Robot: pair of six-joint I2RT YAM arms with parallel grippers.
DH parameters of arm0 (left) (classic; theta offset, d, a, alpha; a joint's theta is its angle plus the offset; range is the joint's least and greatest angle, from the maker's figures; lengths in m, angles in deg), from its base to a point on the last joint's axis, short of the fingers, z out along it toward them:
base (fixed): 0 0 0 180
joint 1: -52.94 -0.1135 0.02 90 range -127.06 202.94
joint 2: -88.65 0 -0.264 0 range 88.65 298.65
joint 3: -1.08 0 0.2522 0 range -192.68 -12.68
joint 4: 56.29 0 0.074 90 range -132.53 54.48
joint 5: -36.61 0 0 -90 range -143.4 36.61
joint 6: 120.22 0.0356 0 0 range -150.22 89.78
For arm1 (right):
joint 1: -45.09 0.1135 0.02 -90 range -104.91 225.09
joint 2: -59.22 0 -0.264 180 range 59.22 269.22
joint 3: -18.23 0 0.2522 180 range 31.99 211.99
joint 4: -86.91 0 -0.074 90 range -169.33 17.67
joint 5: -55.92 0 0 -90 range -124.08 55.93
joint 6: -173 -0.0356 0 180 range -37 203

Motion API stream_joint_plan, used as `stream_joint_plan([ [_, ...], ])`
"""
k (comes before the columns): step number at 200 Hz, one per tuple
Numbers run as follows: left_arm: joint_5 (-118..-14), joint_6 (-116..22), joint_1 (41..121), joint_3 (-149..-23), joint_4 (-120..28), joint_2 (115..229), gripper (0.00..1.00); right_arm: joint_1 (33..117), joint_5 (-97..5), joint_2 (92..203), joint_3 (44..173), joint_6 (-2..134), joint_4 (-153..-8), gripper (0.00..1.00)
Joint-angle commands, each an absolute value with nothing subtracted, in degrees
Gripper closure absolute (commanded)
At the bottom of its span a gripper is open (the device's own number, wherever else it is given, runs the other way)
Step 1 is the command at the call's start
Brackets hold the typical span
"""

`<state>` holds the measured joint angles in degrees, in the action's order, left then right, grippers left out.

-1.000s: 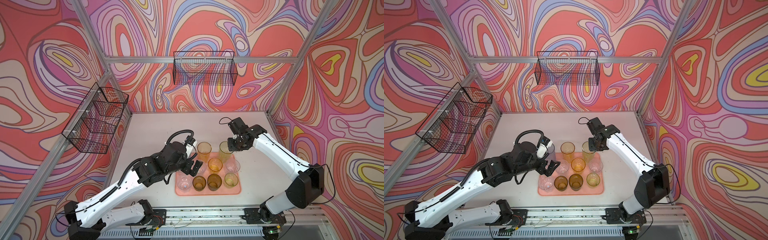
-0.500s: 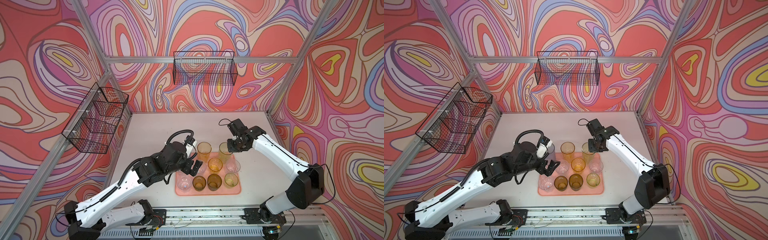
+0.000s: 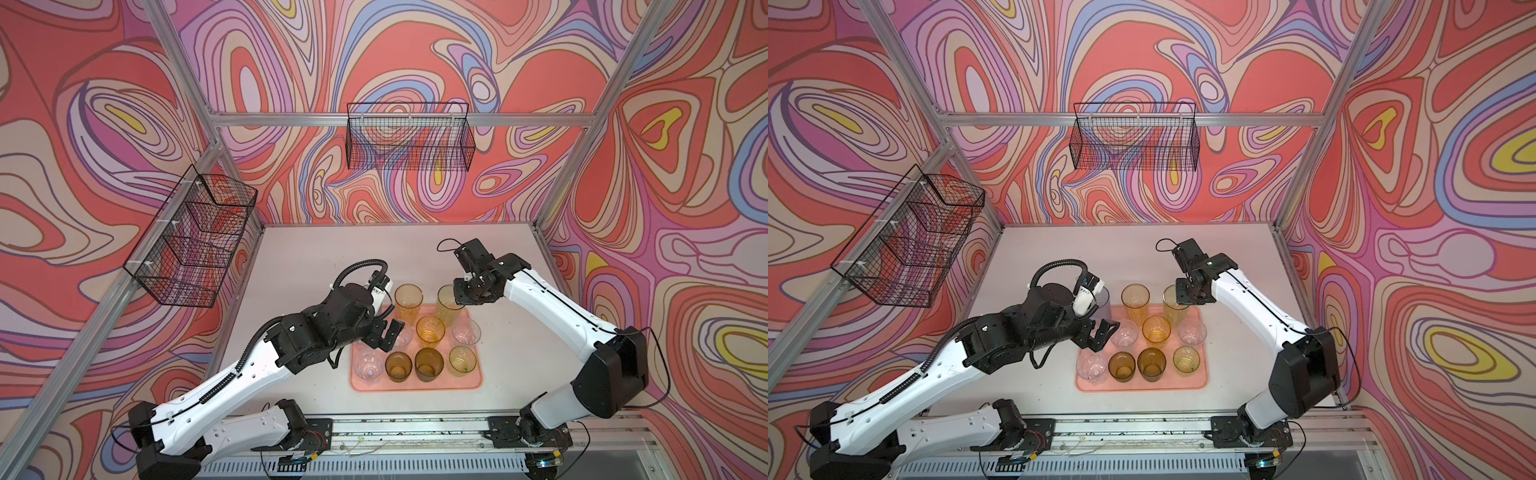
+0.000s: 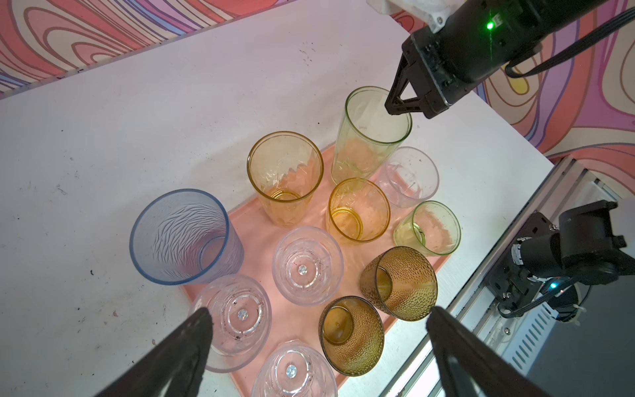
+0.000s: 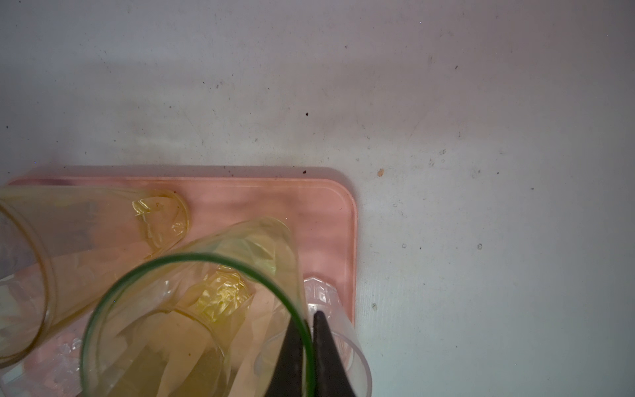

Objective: Place the glasses into the tray
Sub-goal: Place the glass on the tray.

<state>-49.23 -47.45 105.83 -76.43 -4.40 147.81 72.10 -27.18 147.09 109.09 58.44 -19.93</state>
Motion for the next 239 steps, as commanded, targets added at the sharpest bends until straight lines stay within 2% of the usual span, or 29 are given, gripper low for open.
stream_joint_plan([
  [1, -48.3, -48.0, 105.9, -75.9, -2.2, 148.1, 0.0, 72.4, -26.2, 147.6, 108.5, 57.8, -21.4, 1.0],
  [139, -47.7, -47.8, 105.9, -75.7, -1.9, 148.3, 0.0, 72.5, -26.8, 149.3, 107.5, 57.2, -22.5, 1.0],
  [199, -47.6, -47.8, 105.9, -75.7, -1.8, 148.4, 0.0, 72.5, -26.9, 149.2, 107.8, 57.1, -22.6, 0.81],
  [239, -47.5, -47.9, 106.0, -75.5, -2.1, 148.4, 0.0, 72.5, -26.1, 148.3, 108.5, 56.3, -22.1, 0.56],
])
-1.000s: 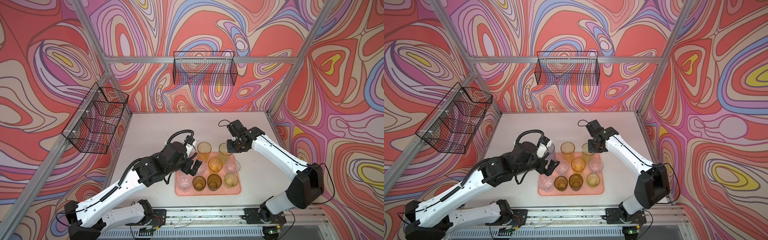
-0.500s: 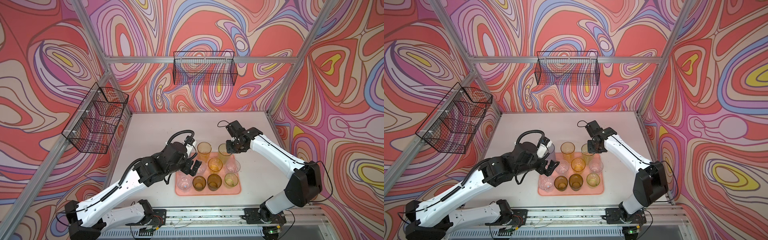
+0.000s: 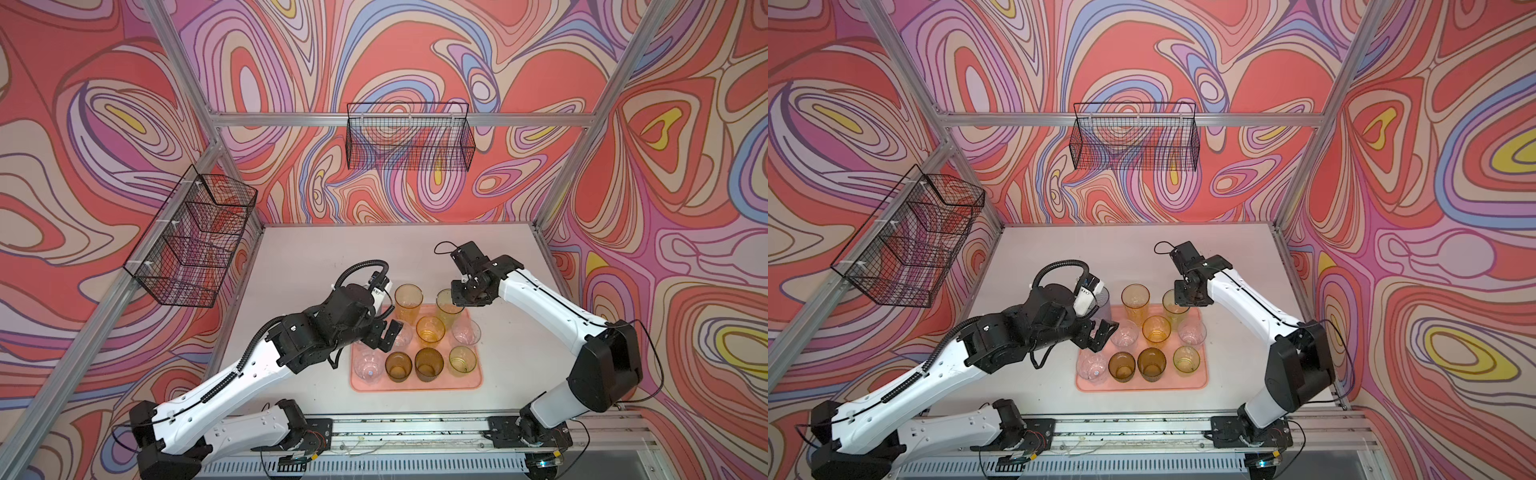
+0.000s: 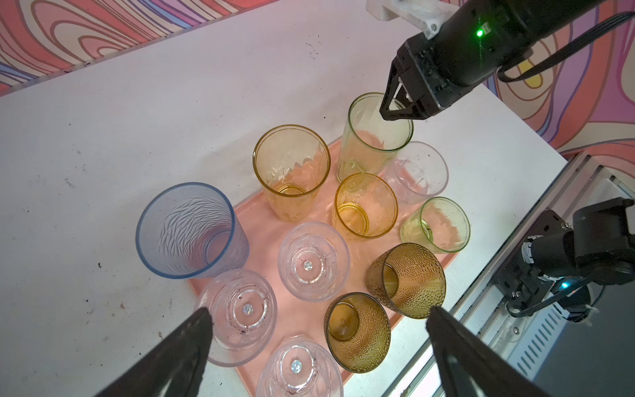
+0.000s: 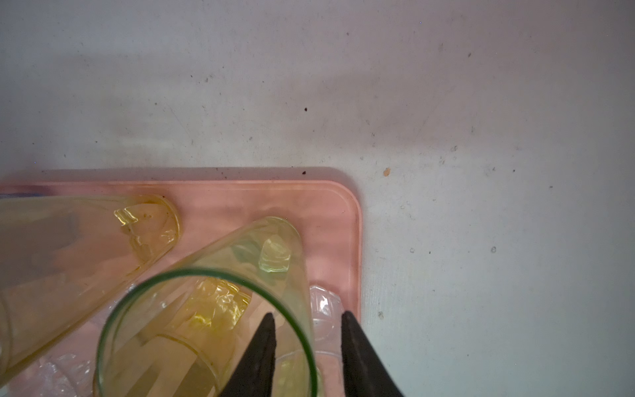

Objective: Place the glasses into the tray
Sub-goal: Place the glass on the tray, then reset both arms

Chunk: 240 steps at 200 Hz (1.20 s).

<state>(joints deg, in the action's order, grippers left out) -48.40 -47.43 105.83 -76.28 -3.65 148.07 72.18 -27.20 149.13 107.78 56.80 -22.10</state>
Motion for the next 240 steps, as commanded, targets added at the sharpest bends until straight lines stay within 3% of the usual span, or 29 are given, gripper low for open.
stream_joint_plan([
  [1, -47.5, -47.9, 105.9, -75.6, -2.1, 148.4, 0.0, 72.5, -26.1, 148.3, 108.6, 56.3, -22.0, 0.56],
  [45, -47.0, -48.1, 105.9, -75.8, -1.9, 148.0, 0.0, 72.5, -25.1, 147.5, 110.0, 56.1, -21.2, 0.4],
  [78, -41.2, -51.5, 105.9, -76.2, -0.6, 145.2, 0.0, 72.5, -22.6, 145.8, 109.7, 55.2, -21.1, 0.19],
  [92, -38.4, -52.6, 105.9, -75.1, -2.4, 142.9, 0.0, 72.5, -21.8, 145.2, 109.8, 55.1, -21.1, 0.05],
  [101, -37.2, -52.9, 105.9, -74.2, -3.8, 141.4, 0.0, 72.5, -21.1, 144.9, 110.1, 55.1, -21.1, 0.02],
  [176, -25.4, -55.0, 105.9, -71.7, -7.8, 138.1, 0.0, 72.1, -14.0, 142.0, 113.3, 55.7, -22.7, 0.02],
  [240, -12.3, -52.1, 102.1, -65.8, -20.3, 141.5, 0.0, 67.3, -10.6, 135.0, 107.2, 55.5, -37.2, 0.02],
])
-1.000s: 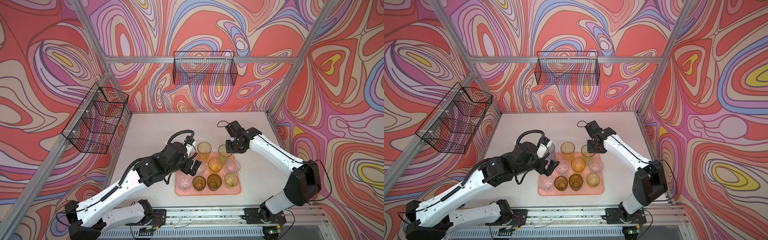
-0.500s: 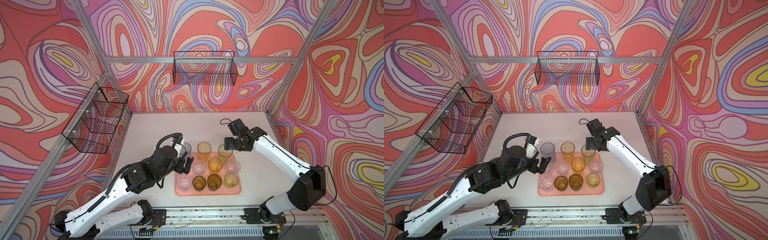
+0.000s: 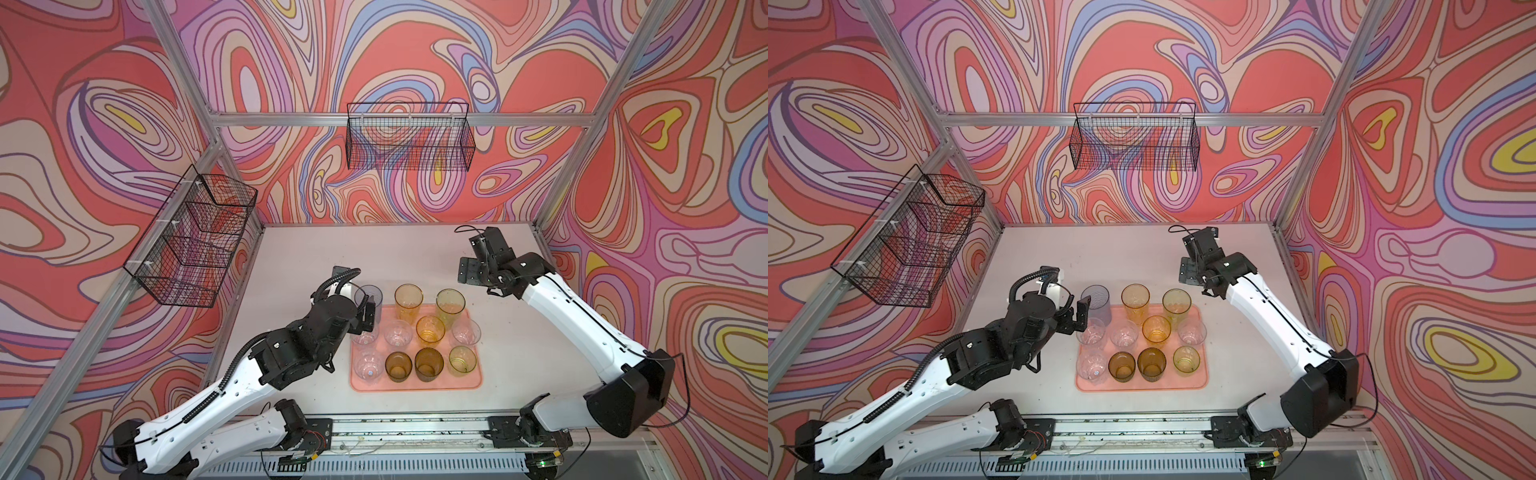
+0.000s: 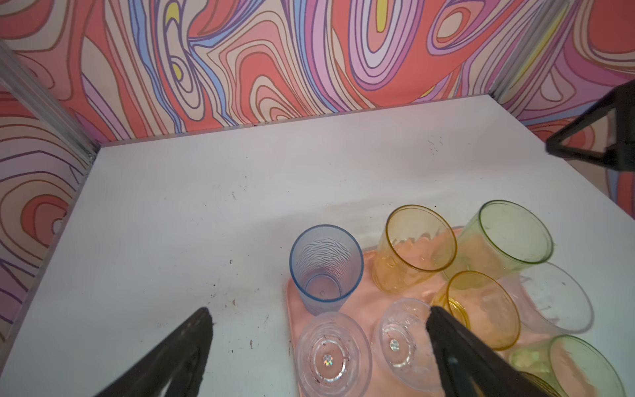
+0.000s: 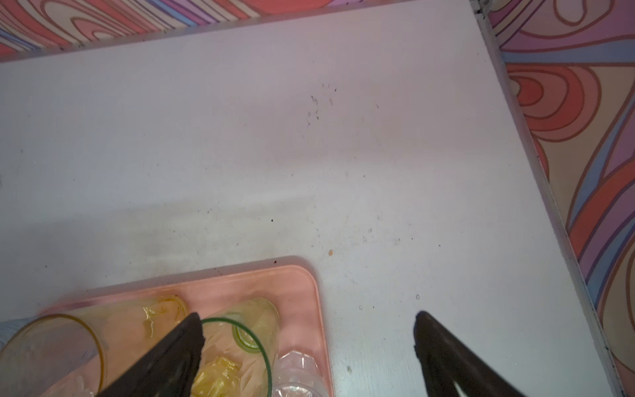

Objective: Place the glasses into the tray
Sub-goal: Reset both arms

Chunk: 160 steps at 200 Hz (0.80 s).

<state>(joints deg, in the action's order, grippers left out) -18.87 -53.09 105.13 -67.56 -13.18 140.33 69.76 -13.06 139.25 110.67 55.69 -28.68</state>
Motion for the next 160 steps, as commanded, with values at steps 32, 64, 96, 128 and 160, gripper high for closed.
stream_joint_plan([
  [32, -17.0, -52.3, 93.5, -63.0, -25.1, 141.8, 0.0, 63.8, -9.0, 129.3, 100.0, 55.8, -47.1, 0.02],
  [64, -14.4, -48.2, 89.2, -57.8, -35.0, 140.4, 0.0, 62.0, -4.7, 125.8, 92.7, 58.1, -57.4, 0.02],
  [96, -18.2, -46.7, 83.2, -55.5, -38.3, 142.0, 0.0, 60.9, -0.8, 124.4, 85.8, 64.8, -70.0, 0.02],
  [128, -17.7, -41.7, 78.7, -51.0, -47.5, 144.1, 0.0, 59.2, 0.7, 123.8, 79.1, 72.0, -82.5, 0.02],
  [160, -17.8, -37.7, 74.7, -44.3, -60.0, 146.6, 0.0, 55.7, 1.6, 122.7, 70.1, 74.2, -95.7, 0.02],
])
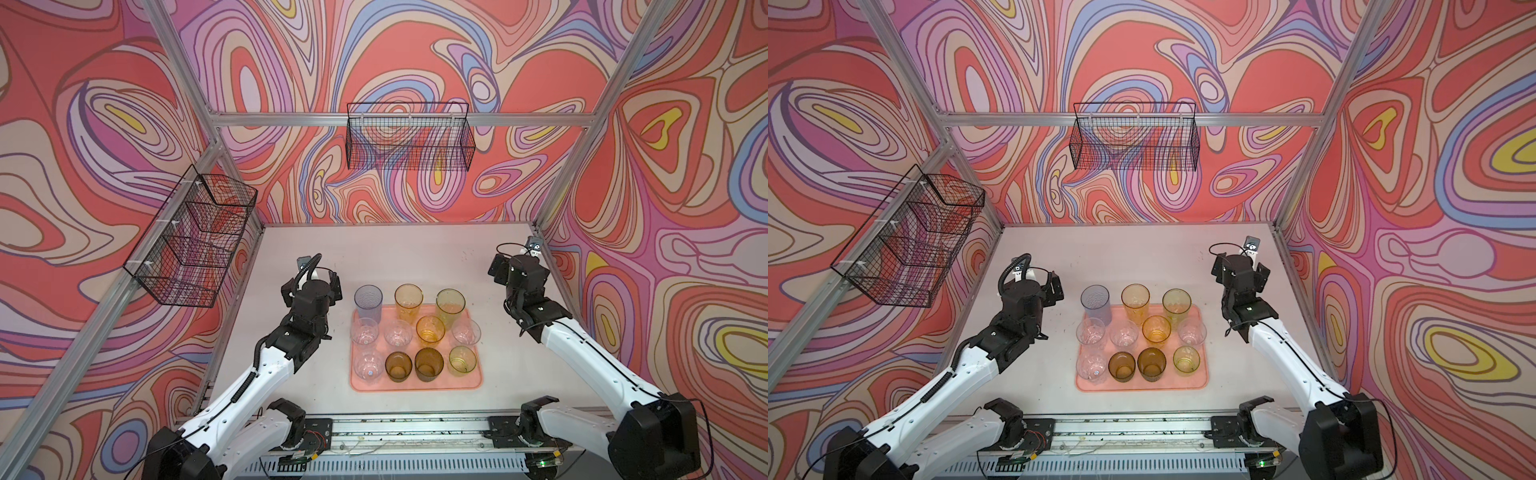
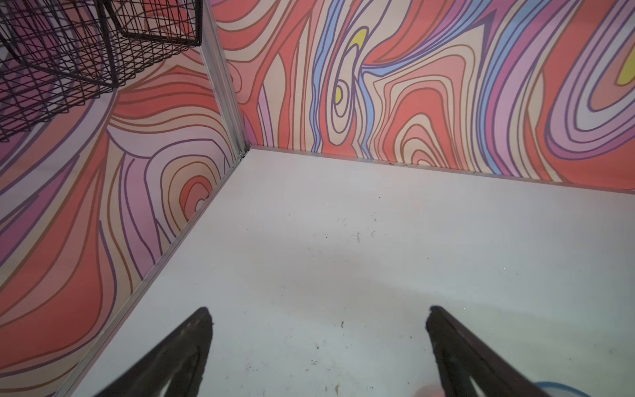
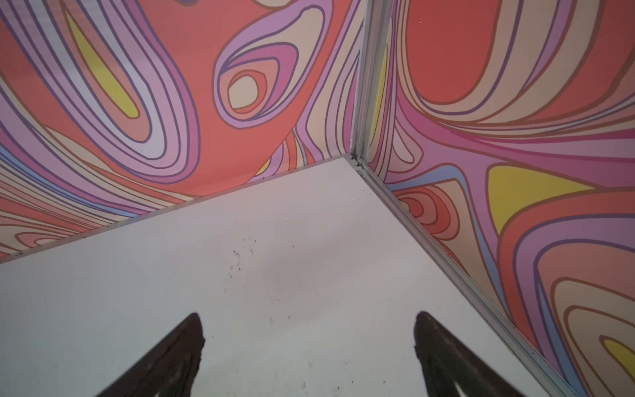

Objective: Place the glasses into the tray
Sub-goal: Reset both arms

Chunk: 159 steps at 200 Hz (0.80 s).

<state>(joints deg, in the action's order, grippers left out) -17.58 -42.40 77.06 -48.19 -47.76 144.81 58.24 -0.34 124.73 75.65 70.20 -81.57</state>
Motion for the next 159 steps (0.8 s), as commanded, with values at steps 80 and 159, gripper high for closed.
stream_joint_plan([
  [80, -29.1, -31.8, 64.8, -29.4, -92.1, 158.6, 0.0, 50.2, 0.7, 134.3, 58.3, 73.4, -120.2, 0.02],
  [159, -35.2, -25.6, 64.0, -25.0, -95.7, 157.4, 0.0, 49.4, -1.1, 146.0, 60.0, 75.5, -123.1, 0.02],
])
